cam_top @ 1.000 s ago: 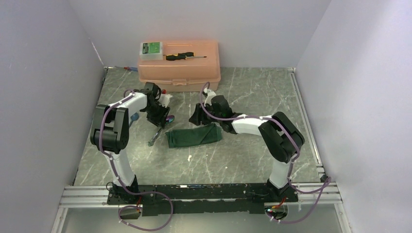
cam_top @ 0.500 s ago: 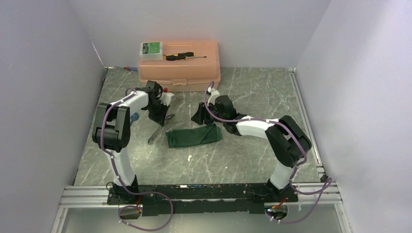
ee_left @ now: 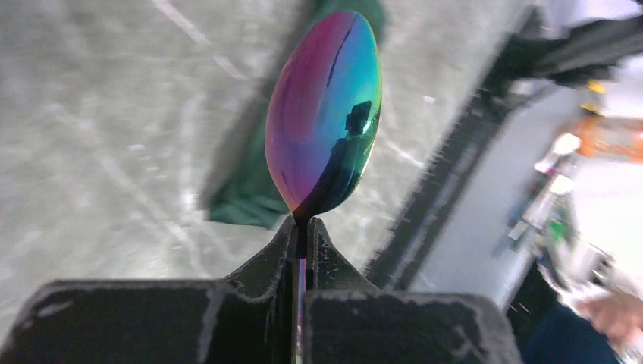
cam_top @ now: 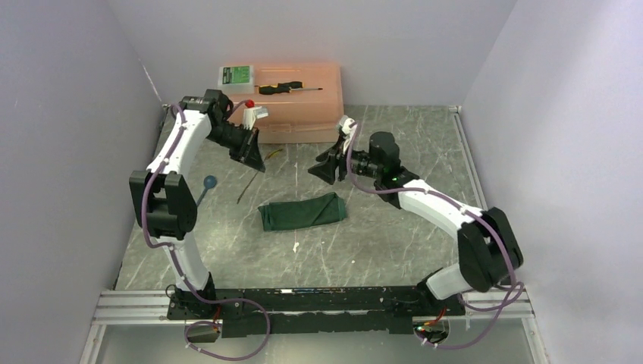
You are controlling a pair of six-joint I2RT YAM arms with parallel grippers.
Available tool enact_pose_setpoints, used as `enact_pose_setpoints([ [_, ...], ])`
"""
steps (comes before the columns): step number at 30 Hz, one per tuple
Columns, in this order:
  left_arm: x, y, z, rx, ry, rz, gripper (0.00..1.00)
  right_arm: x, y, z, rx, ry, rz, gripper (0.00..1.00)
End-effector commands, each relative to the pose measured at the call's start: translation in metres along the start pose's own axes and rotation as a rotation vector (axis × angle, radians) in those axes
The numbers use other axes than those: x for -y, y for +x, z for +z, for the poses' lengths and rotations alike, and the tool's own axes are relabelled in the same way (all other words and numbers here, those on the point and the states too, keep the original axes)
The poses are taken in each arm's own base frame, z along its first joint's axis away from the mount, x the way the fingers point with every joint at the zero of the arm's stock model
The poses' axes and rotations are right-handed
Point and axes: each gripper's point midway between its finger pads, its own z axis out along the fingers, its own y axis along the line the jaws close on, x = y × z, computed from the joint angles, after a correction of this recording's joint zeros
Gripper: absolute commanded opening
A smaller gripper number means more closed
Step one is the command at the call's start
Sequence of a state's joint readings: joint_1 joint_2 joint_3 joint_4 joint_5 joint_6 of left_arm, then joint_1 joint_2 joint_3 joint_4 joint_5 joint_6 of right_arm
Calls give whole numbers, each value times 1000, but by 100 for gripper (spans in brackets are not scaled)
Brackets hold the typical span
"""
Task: Fold the napkin into a case and place the utensils inside
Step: Pick up the spoon from the center of the board, then pass from the left arm to the right
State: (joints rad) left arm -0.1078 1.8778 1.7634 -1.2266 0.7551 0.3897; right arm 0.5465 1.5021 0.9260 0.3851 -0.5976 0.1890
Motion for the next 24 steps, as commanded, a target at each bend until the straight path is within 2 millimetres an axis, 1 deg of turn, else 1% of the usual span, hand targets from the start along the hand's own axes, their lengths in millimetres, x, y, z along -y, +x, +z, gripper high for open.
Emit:
enact_pose_setpoints([
  [1,90,5,-25,21,381,-50,3,-40,-35,-23,77,-225,-367,56],
  [4,114,3,-32,39,519,-102,3,-49,-51,-34,138,-270,-489,57],
  [6,127,5,-32,38,551,-95,3,-52,-60,-38,165,-296,-537,62],
  [9,150,14,-28,2,570,-44,3,-48,-71,-39,178,-342,-543,63],
  [11,158,15,-27,-8,588,-42,3,-55,-81,-39,205,-399,-526,64],
  [13,161,17,-25,-19,588,-37,3,-66,-88,-43,248,-450,-515,65],
  [15,160,19,-24,-24,587,-38,3,-74,-93,-46,268,-494,-501,63],
  [18,162,21,-24,-27,588,-33,3,-76,-92,-42,240,-550,-426,60],
  [24,164,22,-22,-37,589,-17,3,-78,-95,-40,227,-586,-335,57],
])
